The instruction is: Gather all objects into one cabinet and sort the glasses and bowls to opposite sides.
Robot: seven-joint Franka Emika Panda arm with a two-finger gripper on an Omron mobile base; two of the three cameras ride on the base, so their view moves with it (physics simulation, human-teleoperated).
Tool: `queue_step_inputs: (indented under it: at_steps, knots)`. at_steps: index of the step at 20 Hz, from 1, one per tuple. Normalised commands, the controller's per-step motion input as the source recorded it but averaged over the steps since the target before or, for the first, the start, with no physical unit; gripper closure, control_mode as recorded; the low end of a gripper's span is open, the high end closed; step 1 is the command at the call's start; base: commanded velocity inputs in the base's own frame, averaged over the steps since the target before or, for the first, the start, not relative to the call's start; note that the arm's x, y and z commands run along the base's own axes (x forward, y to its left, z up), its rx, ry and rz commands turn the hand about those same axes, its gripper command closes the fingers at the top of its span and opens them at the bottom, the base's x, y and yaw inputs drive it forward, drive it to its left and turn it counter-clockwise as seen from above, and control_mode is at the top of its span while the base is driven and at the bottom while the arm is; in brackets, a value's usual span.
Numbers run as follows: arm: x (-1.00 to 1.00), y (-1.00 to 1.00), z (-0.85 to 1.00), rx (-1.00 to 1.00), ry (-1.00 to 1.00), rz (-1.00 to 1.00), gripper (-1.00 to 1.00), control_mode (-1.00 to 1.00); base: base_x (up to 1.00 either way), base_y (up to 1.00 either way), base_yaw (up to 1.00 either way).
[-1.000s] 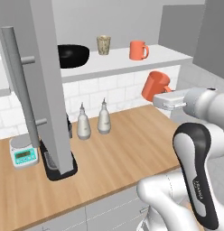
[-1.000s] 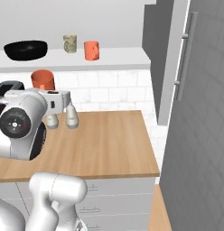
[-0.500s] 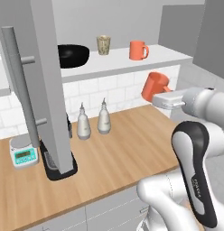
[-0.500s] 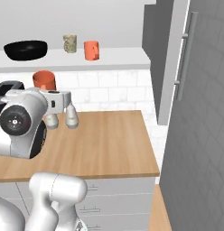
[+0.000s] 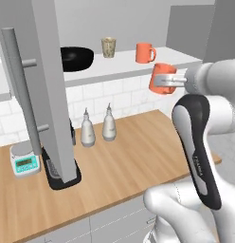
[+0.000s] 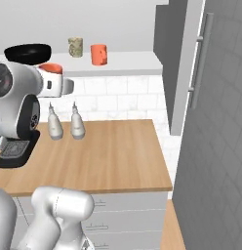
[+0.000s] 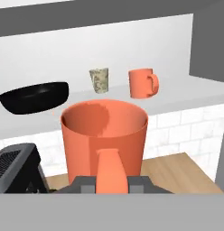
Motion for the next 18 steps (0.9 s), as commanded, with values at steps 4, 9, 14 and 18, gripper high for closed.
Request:
queue_step_inputs:
  at_steps: [4,9,14,18]
  knots:
    - [0.31,0.04,-0.04,-0.02,-0.11,0.02,1.00,-1.00,0.00,0.00,0.00]
    - [0.67,0.00,0.01,0.00,-0.25,0.00,1.00,-1.00,0.00,0.00,0.00]
    - [0.82,0.01,0.00,-0.05,0.01,-0.17,1.00,-1.00,0.00,0.00,0.00]
    - [0.96,0.00,0.01,-0.09,0.24,-0.29,1.00,-1.00,0.00,0.00,0.00]
